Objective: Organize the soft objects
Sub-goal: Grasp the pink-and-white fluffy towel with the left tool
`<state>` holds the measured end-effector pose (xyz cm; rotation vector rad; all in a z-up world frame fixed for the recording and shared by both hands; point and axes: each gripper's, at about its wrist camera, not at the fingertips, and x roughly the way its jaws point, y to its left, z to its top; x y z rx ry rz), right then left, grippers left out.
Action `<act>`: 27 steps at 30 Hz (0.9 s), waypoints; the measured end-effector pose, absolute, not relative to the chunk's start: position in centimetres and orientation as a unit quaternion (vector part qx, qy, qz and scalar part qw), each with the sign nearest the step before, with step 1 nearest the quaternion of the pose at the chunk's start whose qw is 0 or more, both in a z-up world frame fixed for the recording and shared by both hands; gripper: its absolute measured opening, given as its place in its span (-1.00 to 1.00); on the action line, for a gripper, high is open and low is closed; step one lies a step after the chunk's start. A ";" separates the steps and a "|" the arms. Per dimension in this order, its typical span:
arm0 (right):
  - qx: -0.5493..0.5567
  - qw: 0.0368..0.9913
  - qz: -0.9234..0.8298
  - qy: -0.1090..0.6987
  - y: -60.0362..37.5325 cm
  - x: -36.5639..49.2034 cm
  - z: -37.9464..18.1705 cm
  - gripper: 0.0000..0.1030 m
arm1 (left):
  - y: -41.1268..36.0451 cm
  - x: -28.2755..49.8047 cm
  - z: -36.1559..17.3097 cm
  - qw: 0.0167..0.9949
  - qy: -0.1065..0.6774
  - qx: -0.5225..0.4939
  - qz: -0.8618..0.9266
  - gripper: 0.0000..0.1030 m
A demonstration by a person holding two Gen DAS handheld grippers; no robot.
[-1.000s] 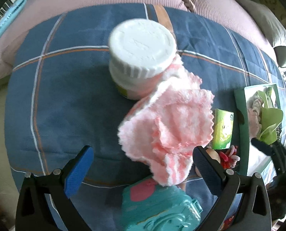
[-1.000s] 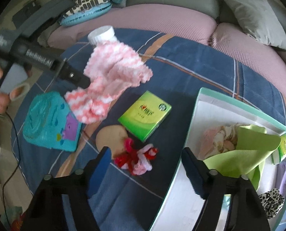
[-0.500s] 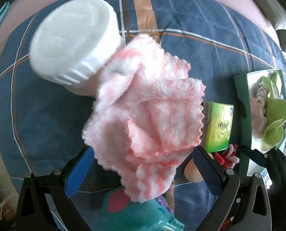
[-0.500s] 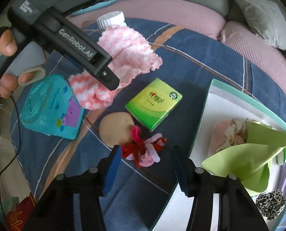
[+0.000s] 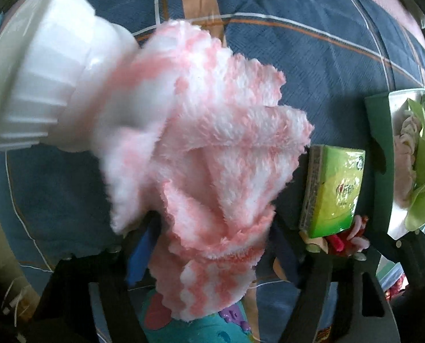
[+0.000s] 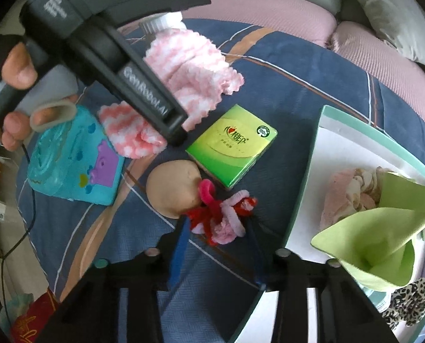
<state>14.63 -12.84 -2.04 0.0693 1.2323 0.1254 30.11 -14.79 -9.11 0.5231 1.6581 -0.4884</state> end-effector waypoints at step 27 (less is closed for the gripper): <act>0.088 0.825 0.061 0.555 -16.1 14.4 -2.4 -0.50 | -16.0 27.6 -7.7 0.666 0.685 0.225 -0.189 -0.62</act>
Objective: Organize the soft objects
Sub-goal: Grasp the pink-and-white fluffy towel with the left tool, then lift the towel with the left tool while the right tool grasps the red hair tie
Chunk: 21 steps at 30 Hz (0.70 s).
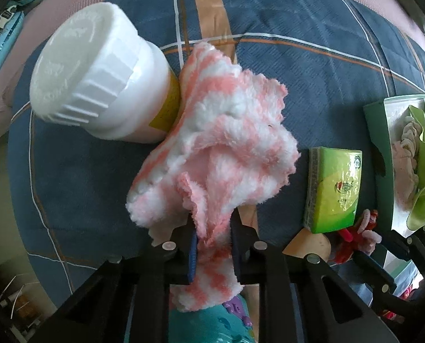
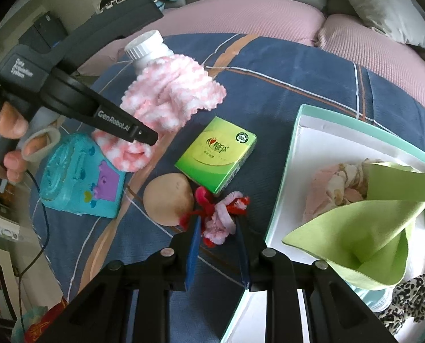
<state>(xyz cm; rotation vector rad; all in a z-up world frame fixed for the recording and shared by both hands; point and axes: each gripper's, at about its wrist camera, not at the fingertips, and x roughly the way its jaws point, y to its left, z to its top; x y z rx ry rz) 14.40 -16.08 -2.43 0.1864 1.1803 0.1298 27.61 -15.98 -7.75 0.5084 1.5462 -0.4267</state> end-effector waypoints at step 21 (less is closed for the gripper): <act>0.107 0.850 0.058 0.513 -16.5 12.6 0.5 -0.50 | -11.6 24.1 0.5 0.718 0.637 0.192 -0.204 -0.64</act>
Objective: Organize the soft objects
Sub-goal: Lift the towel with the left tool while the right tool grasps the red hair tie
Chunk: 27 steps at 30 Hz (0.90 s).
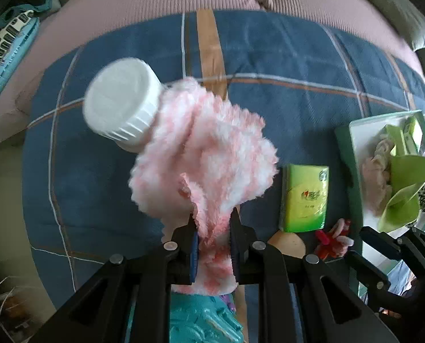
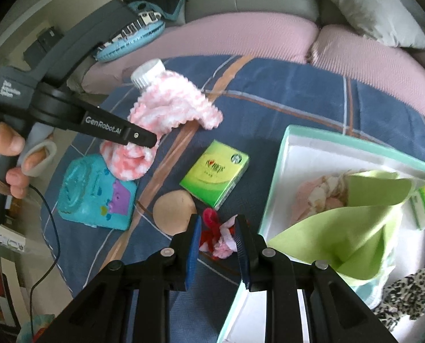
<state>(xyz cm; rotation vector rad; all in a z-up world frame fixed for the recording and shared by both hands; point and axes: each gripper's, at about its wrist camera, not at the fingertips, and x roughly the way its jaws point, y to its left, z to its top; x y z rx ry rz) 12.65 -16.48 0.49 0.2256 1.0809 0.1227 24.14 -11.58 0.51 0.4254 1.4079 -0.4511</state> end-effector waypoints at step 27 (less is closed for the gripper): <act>0.150 0.907 -0.034 0.393 -24.8 5.1 9.0 -0.50 | -11.5 14.5 17.5 0.826 0.446 0.114 -0.324 -0.64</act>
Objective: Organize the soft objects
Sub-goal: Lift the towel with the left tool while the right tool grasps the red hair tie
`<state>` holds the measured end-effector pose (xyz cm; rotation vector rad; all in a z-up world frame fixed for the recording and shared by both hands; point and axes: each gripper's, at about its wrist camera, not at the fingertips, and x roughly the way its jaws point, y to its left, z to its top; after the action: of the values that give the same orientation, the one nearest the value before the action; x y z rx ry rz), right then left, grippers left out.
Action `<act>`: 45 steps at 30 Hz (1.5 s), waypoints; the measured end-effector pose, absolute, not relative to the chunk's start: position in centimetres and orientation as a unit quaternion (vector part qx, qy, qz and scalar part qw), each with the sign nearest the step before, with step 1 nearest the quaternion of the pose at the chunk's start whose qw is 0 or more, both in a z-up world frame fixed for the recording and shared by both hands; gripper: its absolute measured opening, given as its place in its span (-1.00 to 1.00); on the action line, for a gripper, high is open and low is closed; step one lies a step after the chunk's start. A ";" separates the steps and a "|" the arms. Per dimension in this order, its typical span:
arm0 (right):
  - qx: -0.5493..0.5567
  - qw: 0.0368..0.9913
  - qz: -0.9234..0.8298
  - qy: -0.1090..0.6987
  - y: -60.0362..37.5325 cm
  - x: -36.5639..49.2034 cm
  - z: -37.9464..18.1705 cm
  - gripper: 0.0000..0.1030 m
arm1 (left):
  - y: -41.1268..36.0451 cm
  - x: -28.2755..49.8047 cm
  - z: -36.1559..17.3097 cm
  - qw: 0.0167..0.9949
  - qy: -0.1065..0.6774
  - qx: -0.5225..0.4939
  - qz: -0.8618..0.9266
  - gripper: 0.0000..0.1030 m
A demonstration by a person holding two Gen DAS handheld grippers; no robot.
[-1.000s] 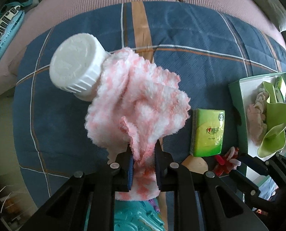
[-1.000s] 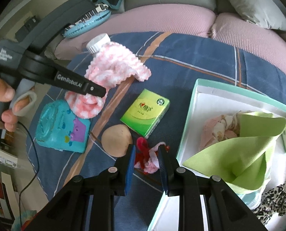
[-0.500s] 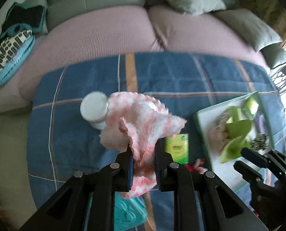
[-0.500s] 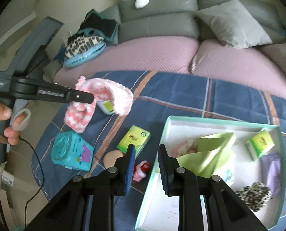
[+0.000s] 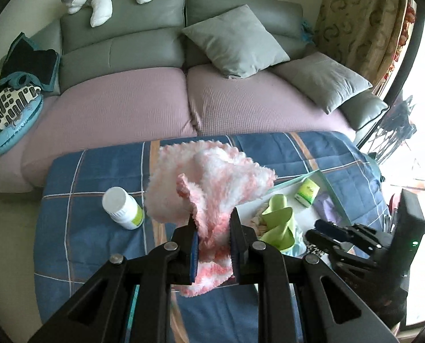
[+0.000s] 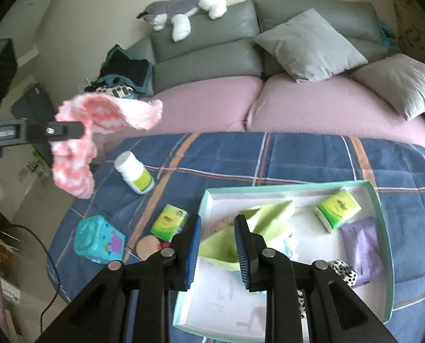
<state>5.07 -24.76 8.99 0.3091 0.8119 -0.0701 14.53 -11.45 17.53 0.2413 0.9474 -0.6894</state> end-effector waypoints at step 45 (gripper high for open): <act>-0.061 0.830 0.058 0.552 -11.4 11.4 -2.0 -0.13 | -5.3 16.7 6.1 0.849 0.476 -0.057 -0.223 -0.63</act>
<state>11.43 -11.39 -1.99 -0.1284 1.1716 0.1225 16.65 -5.26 6.12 -0.1197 1.0039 -0.4700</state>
